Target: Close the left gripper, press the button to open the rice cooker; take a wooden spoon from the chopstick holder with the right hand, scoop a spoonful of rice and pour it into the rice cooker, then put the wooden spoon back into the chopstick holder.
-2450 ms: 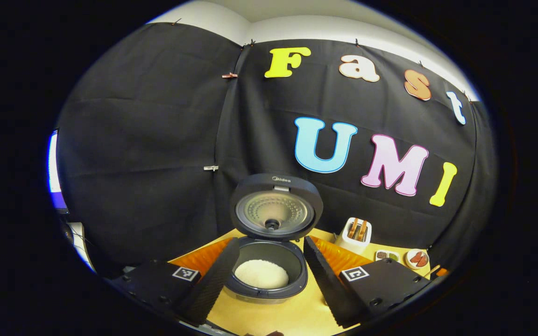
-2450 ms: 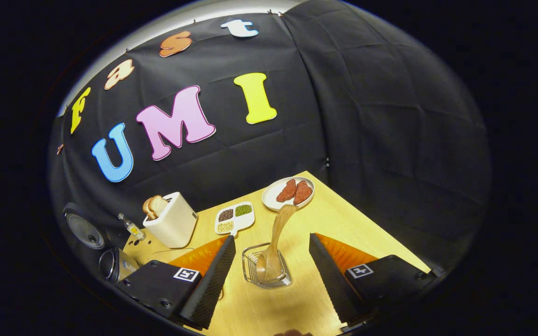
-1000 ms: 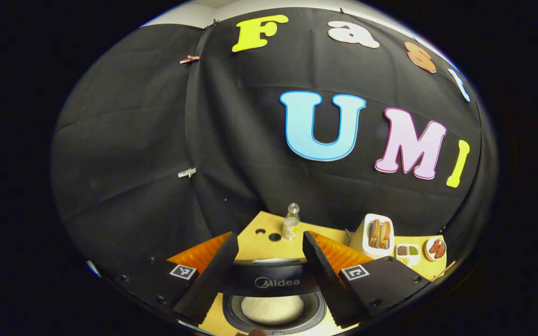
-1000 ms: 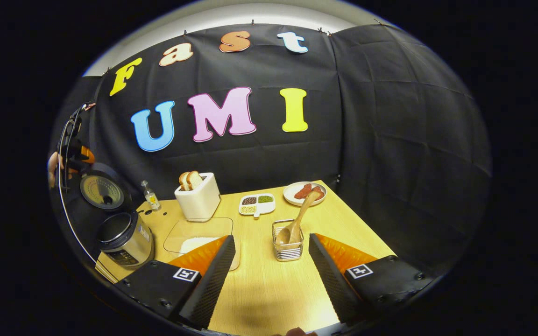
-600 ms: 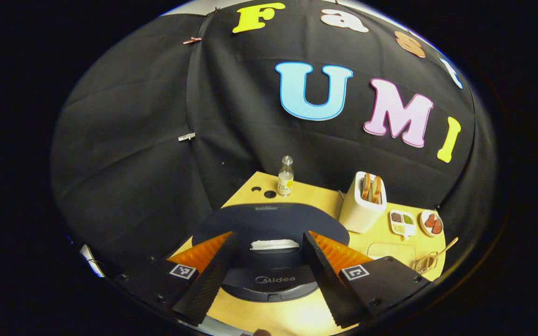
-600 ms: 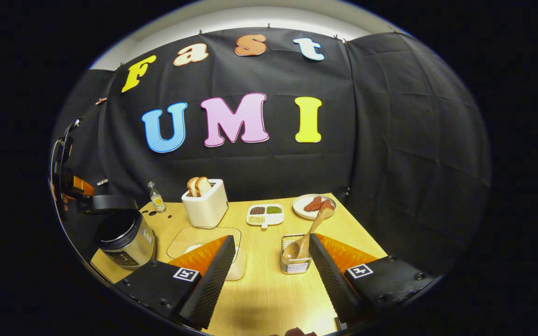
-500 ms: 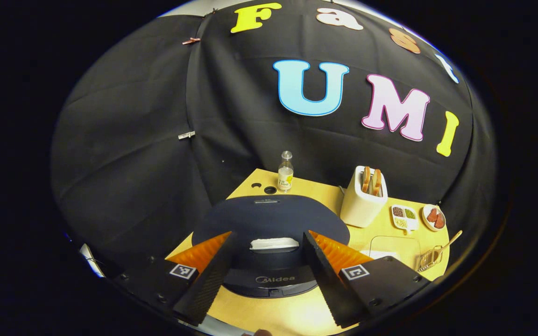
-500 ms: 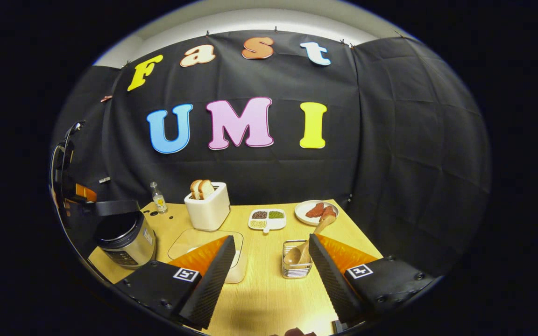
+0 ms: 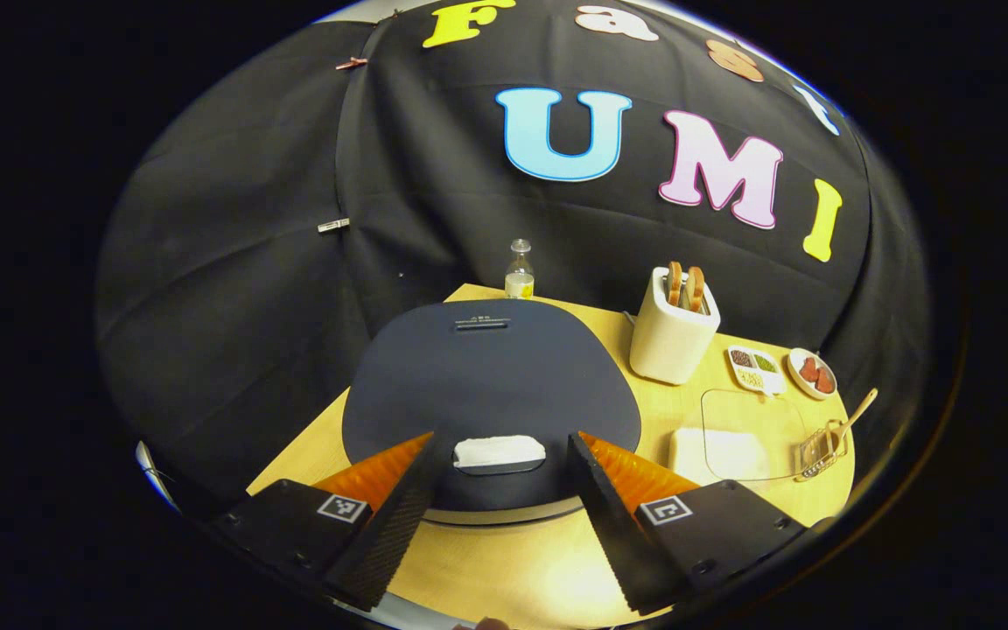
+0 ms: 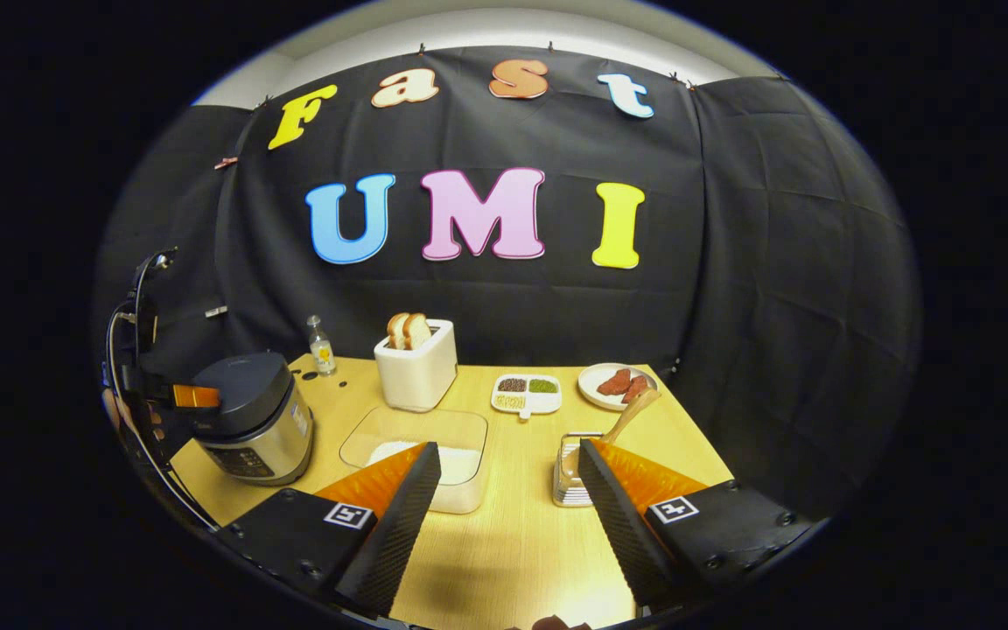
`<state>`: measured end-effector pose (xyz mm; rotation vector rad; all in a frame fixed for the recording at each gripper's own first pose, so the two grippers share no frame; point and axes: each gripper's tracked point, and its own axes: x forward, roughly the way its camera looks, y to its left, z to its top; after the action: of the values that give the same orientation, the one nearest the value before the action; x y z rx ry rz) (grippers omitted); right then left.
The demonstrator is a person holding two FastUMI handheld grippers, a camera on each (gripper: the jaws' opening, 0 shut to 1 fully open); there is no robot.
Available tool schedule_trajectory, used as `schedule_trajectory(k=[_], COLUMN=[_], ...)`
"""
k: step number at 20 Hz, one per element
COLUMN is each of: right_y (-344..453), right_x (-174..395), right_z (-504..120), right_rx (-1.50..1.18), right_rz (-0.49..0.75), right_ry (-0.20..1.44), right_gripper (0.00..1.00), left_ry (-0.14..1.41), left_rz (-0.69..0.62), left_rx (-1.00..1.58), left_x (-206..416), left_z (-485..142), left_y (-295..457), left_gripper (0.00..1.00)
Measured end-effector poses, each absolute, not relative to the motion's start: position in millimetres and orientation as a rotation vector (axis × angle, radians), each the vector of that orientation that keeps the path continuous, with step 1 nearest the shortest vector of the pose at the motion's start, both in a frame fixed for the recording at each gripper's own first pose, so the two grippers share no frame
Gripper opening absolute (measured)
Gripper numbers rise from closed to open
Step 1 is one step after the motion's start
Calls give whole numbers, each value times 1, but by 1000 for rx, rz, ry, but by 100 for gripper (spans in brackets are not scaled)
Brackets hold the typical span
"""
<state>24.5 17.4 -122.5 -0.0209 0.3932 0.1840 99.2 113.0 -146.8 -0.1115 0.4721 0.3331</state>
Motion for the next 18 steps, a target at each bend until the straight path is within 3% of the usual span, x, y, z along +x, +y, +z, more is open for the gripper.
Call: schedule_trajectory(k=[13,18], right_y=[48,51], right_x=[-1,20], right_z=[-126,-78], right_rx=[-86,-78], right_rz=[193,159], right_ry=[419,311], right_gripper=[99,99], left_ry=[397,251], left_rz=[268,214], left_rx=[-80,-147], left_x=[102,80], left_z=[-151,-93], left_y=[109,104], left_gripper=[98,96])
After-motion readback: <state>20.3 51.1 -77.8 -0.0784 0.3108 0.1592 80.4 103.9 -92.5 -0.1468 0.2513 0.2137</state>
